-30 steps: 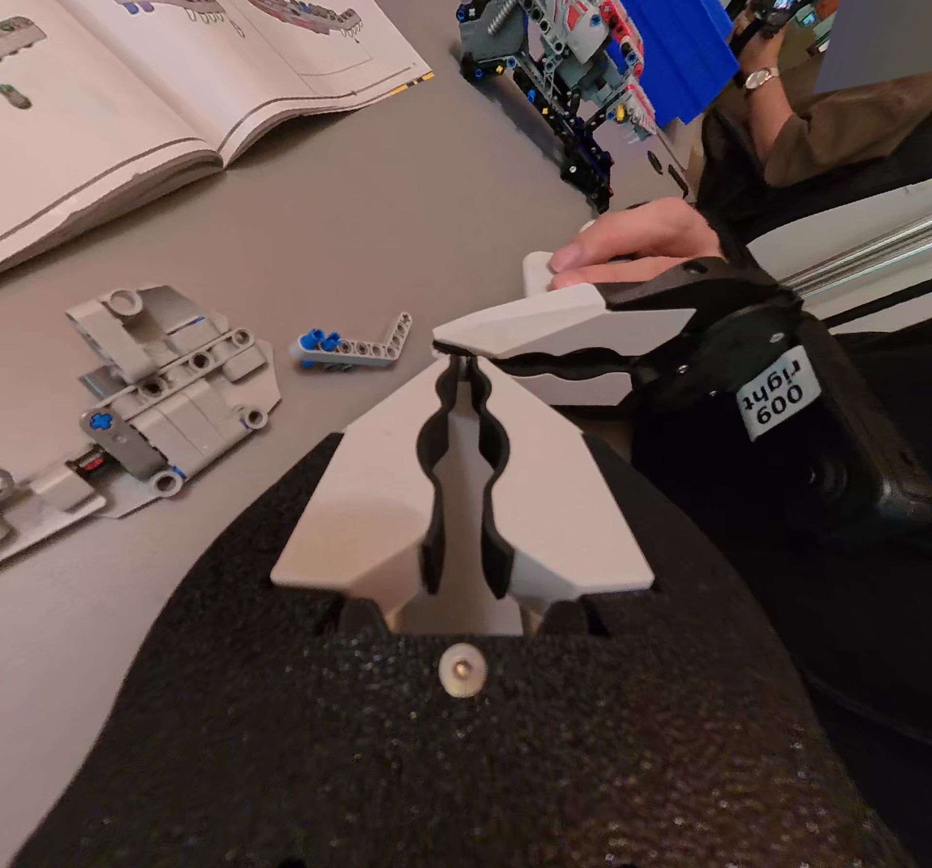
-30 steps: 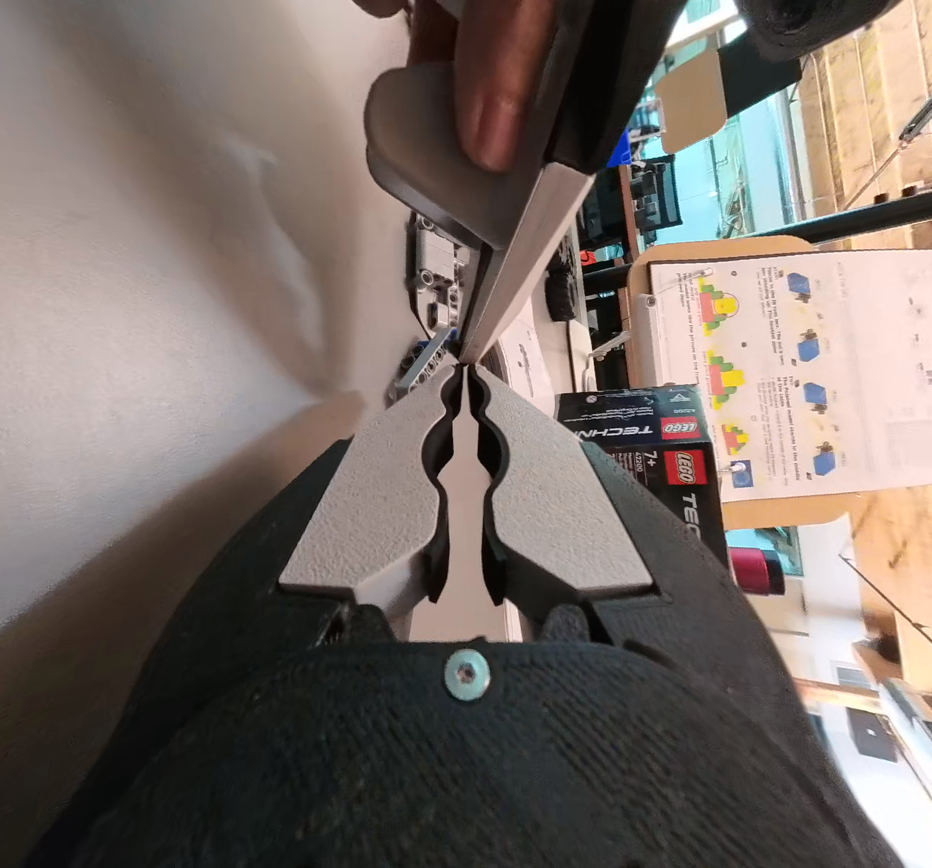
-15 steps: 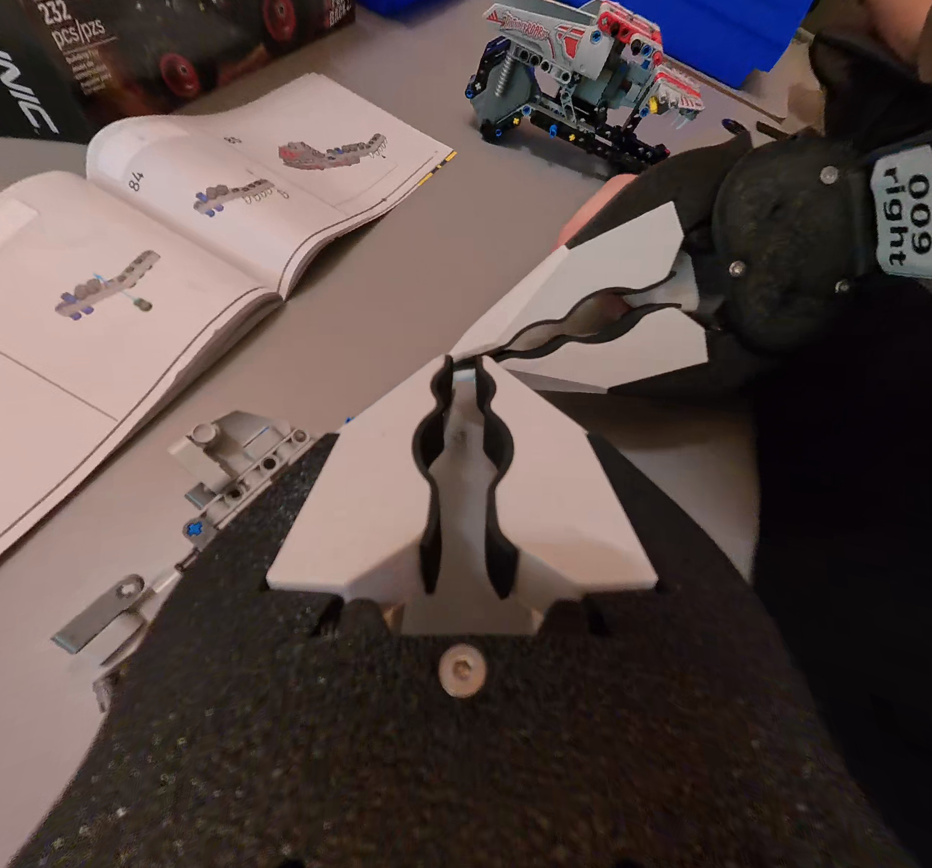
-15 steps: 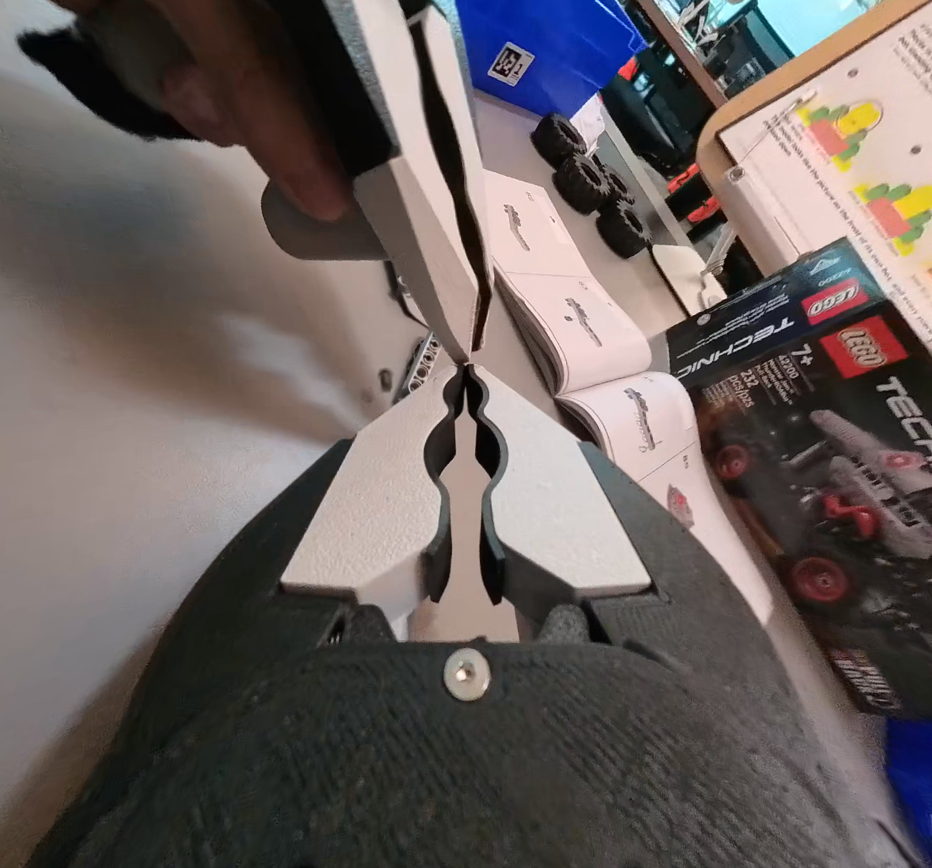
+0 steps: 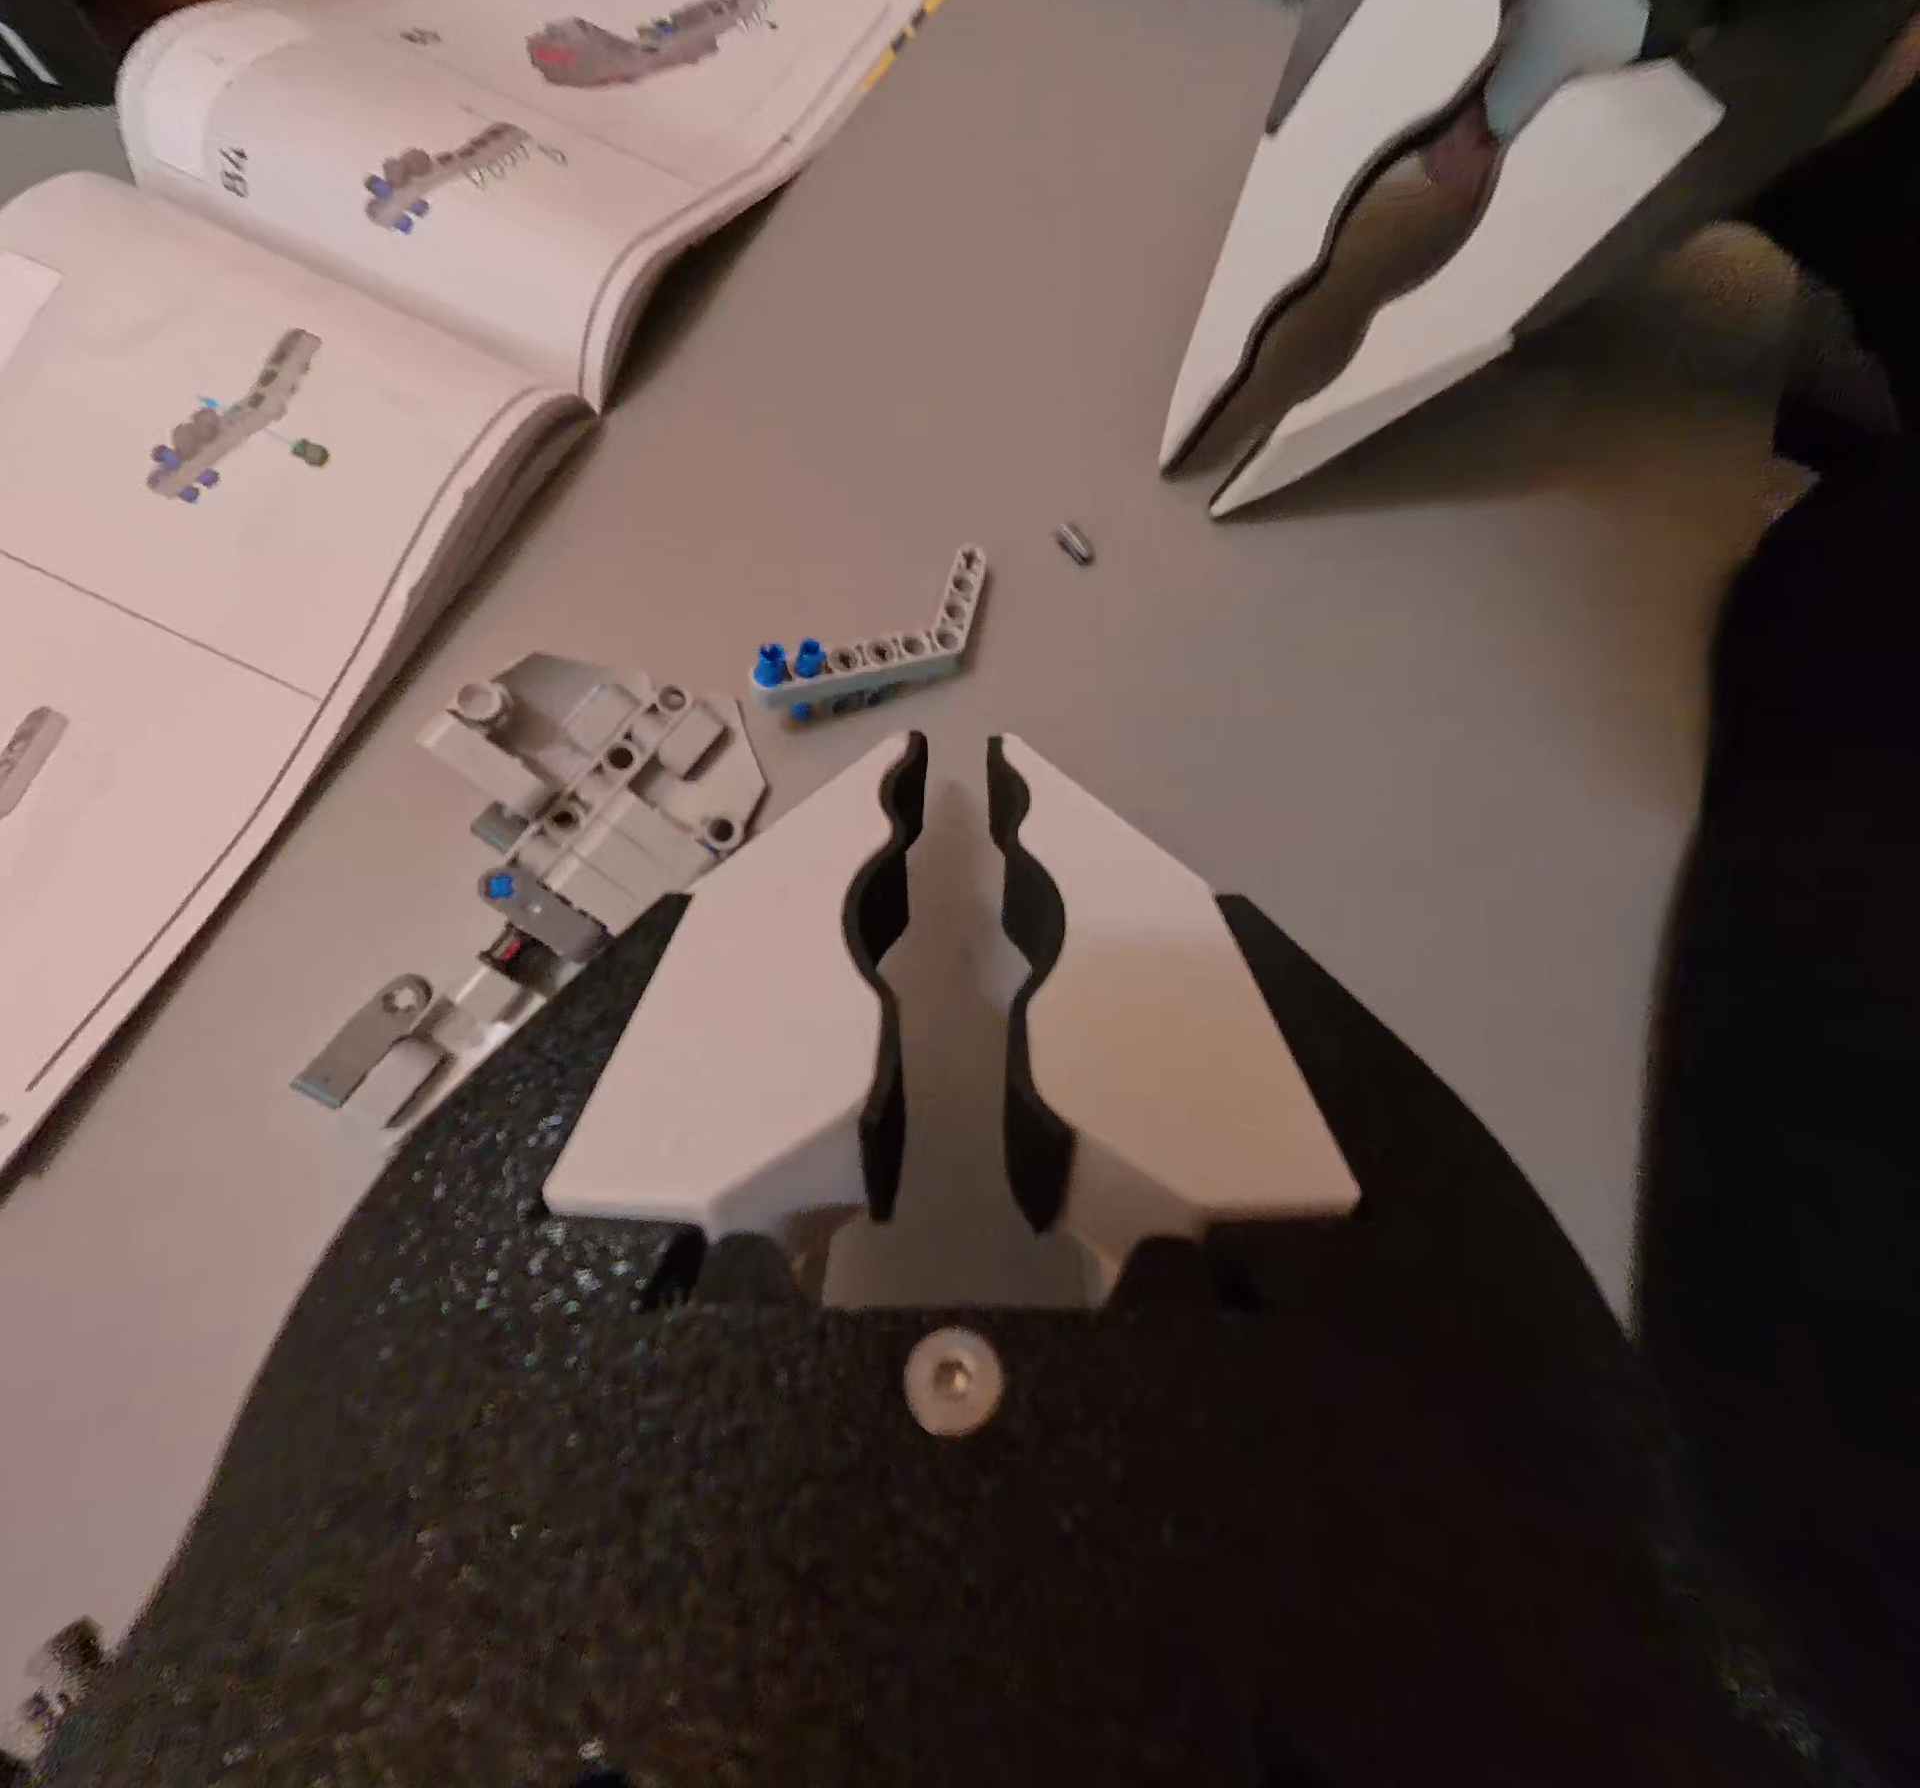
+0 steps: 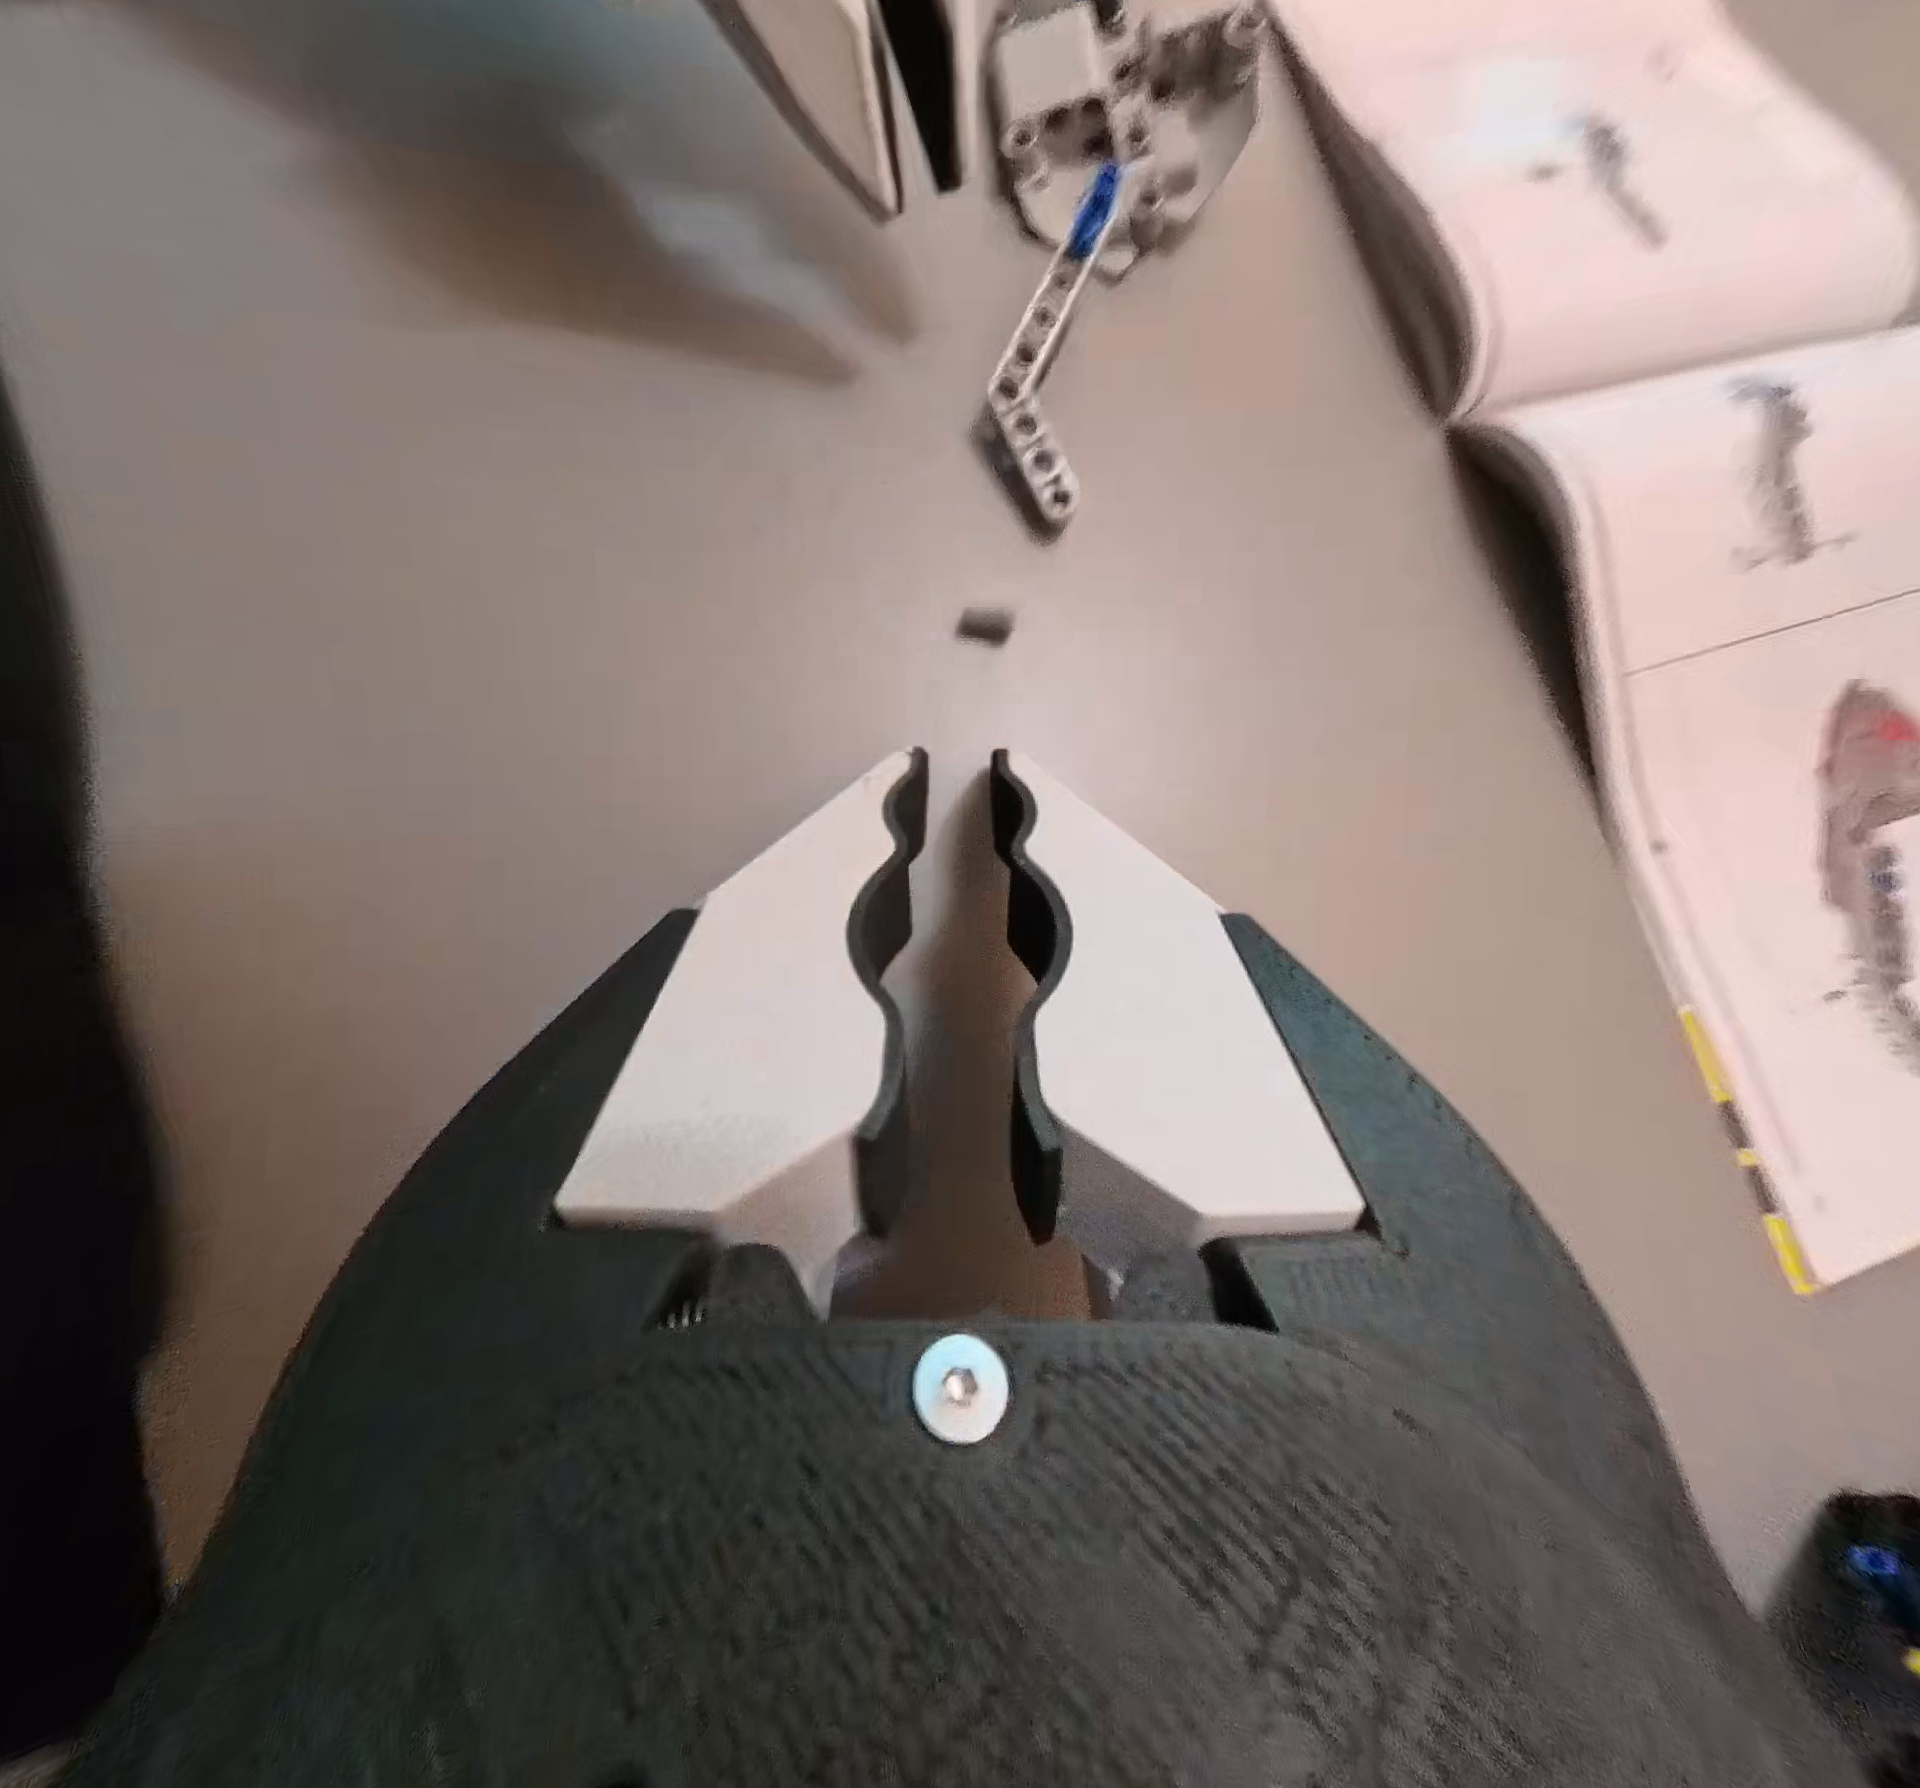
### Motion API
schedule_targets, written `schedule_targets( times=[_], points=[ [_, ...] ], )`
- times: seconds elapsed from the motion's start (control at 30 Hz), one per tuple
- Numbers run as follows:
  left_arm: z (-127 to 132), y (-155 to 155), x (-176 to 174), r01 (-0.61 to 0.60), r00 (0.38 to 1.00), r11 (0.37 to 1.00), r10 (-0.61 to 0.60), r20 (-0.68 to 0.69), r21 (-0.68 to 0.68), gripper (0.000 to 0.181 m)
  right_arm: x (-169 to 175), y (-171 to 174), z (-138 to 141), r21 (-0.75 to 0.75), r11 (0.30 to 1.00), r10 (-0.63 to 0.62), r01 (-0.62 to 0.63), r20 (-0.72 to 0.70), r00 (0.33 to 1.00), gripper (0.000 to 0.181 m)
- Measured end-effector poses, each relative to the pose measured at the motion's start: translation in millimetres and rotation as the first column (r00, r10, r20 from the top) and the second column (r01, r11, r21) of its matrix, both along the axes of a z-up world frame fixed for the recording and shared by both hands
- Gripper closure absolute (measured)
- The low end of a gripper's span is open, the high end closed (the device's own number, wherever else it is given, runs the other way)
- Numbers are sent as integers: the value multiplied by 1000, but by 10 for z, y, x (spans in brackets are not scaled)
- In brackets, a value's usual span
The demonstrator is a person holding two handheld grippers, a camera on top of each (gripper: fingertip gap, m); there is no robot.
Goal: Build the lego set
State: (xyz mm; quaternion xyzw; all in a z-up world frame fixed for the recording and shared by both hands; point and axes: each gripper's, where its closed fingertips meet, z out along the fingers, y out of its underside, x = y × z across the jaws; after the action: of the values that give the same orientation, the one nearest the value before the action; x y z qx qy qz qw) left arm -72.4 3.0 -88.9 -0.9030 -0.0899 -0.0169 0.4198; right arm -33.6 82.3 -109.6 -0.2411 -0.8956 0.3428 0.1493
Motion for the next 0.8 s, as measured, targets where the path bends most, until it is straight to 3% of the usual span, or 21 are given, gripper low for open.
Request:
schedule_targets(
  times=[0.03,0.13,0.27,0.37,0.43,0.57,0.7,0.8],
  points=[
    [-23,-9,35,17,1000,1000,-17,-3,-7,173,51,8,1,-26,1000,11,-10,27,1000,171],
    [-82,-4,102,44,999,999,-45,-10,-17,173,-87,19,55,-75,995,-67,64,-34,997,167],
    [-132,20,158,60,998,997,-60,7,-41,173,-206,-120,46,-29,1000,-10,7,-104,995,158],
    [-131,23,195,72,997,996,-72,2,-48,173,-195,-227,1,-48,998,36,-37,-24,999,156],
    [-144,12,189,64,998,996,-65,-11,-56,173,-176,-258,-12,-90,996,33,-28,56,998,165],
    [-170,16,218,57,998,997,-56,5,-45,174,-206,-229,-13,-105,994,-7,14,65,998,173],
    [-148,59,217,48,998,999,-47,36,-10,174,-162,-234,-12,-84,996,17,-15,24,1000,173],
    [-60,109,164,3,994,999,-8,105,51,173,-166,-236,20,-21,999,46,-48,-88,995,173]
  ],
)
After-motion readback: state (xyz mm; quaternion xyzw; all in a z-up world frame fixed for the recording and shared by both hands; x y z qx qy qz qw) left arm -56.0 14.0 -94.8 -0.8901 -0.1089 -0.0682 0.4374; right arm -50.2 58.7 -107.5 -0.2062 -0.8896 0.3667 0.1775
